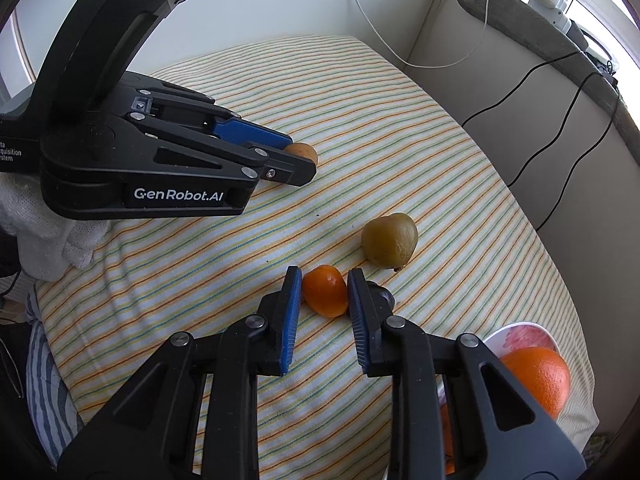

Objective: Organize fruits
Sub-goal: 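Close the left tool on the brown kiwi while the right tool grasps the tangerine, then carry the kiwi in the left tool while the right tool carries the tangerine over the plate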

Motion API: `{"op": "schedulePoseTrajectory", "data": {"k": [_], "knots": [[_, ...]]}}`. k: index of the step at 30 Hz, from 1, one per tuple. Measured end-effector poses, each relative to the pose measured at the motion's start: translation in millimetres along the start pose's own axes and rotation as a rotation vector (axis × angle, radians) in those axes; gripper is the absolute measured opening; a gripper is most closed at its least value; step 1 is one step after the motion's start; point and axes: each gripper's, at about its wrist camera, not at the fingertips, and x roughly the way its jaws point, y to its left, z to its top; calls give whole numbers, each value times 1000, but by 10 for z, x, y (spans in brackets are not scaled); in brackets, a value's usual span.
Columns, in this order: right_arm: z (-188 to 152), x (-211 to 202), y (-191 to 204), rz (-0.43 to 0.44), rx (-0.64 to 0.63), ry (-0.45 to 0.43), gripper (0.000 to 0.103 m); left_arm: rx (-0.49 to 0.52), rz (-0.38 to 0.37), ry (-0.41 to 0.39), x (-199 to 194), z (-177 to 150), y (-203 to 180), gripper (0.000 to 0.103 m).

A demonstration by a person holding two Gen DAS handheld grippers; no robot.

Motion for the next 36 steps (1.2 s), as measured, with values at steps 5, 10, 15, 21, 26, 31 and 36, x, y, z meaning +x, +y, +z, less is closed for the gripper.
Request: {"op": "schedulePoseTrajectory", "data": {"k": [5, 10, 15, 21, 26, 31, 36], "knots": [[-16, -72, 11, 17, 20, -24, 24, -3, -1, -7, -39, -9, -3, 22], [-19, -210, 40, 23, 32, -60, 24, -14, -13, -23, -114, -7, -18, 22], [-48, -393, 57, 22, 53, -103, 24, -22, -32, -40, -206, -9, -60, 22], [-148, -654, 41, 17, 87, -154, 24, -14, -49, -68, -349, -10, -194, 22], [-251, -860, -83, 6, 124, -190, 24, 5, -70, -82, -425, 3, -334, 22], [-385, -1049, -220, -22, 172, -218, 24, 22, -89, -91, -467, 14, -476, 22], [-521, -1186, -442, -50, 226, -237, 24, 46, -108, -92, -477, 24, -659, 22]]}}
